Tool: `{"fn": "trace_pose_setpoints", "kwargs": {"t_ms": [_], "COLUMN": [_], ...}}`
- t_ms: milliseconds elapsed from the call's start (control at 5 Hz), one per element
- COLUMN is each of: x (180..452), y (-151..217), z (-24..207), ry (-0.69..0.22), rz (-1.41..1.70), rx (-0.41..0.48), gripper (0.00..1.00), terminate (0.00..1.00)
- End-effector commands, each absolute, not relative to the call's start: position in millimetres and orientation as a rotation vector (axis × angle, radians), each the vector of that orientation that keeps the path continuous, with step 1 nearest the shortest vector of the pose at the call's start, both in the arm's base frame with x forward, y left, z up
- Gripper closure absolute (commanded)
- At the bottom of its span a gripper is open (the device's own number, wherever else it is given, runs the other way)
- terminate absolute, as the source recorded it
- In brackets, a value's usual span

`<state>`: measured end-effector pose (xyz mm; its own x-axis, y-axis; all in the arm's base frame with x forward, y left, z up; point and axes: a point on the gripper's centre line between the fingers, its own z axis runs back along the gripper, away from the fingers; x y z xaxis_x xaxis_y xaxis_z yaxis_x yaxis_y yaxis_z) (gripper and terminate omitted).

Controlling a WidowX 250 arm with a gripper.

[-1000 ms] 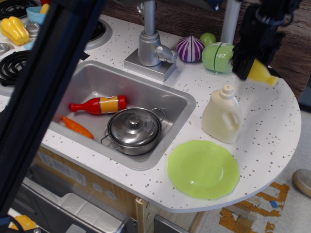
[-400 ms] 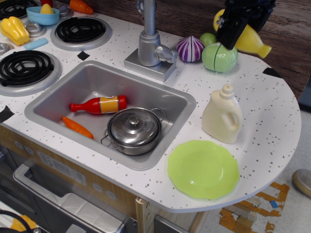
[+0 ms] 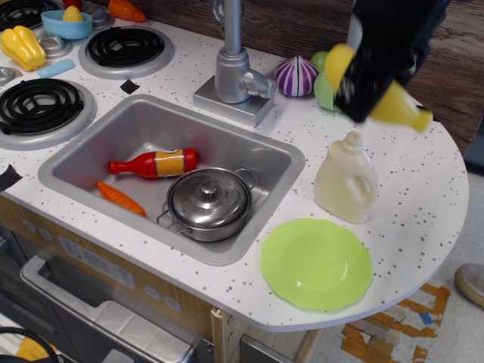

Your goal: Put banana on plate

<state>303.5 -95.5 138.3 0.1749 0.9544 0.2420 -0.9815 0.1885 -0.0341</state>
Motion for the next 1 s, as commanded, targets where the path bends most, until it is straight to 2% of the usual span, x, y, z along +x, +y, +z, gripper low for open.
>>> {"fn": "trace_pose_setpoints", "kwargs": {"t_ms": [0,400,600,800], "x": [270.5,255.0,257.9,264.4], "y": [-99.3,-100.1,-97.5,-95.4], "z": [122.1,79.5,57.9,40.9], "ry": [-0.235,-0.206,-0.189,-0.171], "rz": [1.482,1.464,1.436,1.405], "rx": [0.01,-0.077,-0.114,-0.14], "gripper": [1.0,1.0,1.0,1.0], "terminate": [0.0,0.0,0.0,1.0]}}
